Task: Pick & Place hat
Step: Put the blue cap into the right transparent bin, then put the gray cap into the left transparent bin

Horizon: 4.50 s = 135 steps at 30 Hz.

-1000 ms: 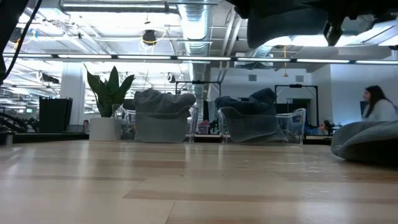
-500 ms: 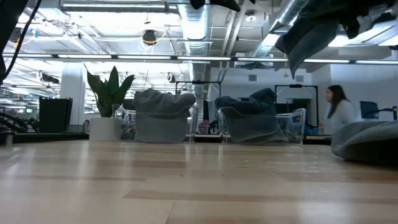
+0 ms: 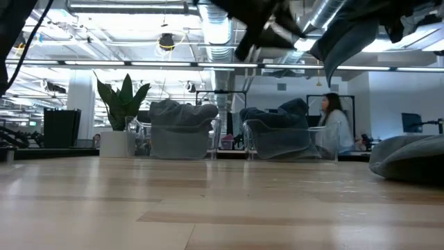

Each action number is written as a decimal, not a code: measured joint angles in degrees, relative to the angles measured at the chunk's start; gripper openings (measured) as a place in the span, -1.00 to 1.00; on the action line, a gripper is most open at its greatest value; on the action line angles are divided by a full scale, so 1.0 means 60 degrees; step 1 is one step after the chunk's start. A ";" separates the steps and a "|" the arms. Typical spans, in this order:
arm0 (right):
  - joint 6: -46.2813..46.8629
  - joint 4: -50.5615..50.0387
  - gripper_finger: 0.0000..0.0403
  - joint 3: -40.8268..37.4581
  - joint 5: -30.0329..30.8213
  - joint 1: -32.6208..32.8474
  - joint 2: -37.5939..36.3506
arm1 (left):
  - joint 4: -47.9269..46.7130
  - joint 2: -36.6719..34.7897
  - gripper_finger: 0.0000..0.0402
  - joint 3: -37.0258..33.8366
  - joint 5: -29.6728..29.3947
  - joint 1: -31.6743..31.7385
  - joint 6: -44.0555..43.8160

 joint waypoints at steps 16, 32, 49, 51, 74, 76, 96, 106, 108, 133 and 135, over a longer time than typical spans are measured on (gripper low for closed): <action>-0.0936 0.3661 -0.98 0.0703 -0.4175 -0.3590 0.4837 | 0.1733 -0.5094 -0.72 -0.6265 -0.0500 0.0642 0.0060; -0.3415 0.4884 -0.98 0.2266 -1.1496 -0.8596 0.9684 | 0.1644 -0.7038 -0.73 -0.8127 -0.1293 0.0705 -0.0513; -0.7029 0.2760 -0.87 0.2269 -0.9084 -0.8739 1.0666 | 0.1365 -0.7038 -0.73 -0.8127 -0.0831 0.1307 -0.1000; -0.7221 0.2249 -0.84 0.2268 -0.8848 -0.8732 1.0810 | 0.1432 -0.7038 -0.73 -0.8127 -0.0834 0.1307 -0.1042; -0.6450 0.1279 0.46 0.2240 -0.7792 -0.8728 0.8600 | 0.1713 -0.7035 -0.73 -0.8119 -0.0067 0.1307 -0.0707; -0.6451 0.1045 0.53 0.2240 -0.7409 -0.8728 0.8226 | 0.1713 -0.7031 -0.73 -0.8116 -0.0147 0.1307 -0.0699; -0.2244 -0.4059 0.43 0.2244 -0.5229 -0.5073 0.4705 | 0.2258 -0.6378 0.04 -0.8108 -0.0526 0.1326 0.0599; -0.1350 -0.5680 0.42 0.2244 -0.4782 -0.3508 0.4702 | 0.2205 -0.5073 0.12 -0.7061 -0.0664 0.0430 -0.0672; -0.1404 -0.5849 0.42 0.2244 -0.4772 -0.3415 0.4624 | 0.1887 -0.4328 0.12 -0.6326 -0.1024 0.0076 -0.1041; -0.1437 -0.6735 0.42 0.0542 -0.6519 -0.1641 0.3247 | -0.2441 0.1351 0.12 0.0638 -0.3802 -0.2607 -0.5038; -0.1439 -0.5900 0.42 0.0096 -0.6928 -0.1334 0.3540 | -0.3069 0.1080 0.12 0.0642 -0.4056 -0.2771 -0.5147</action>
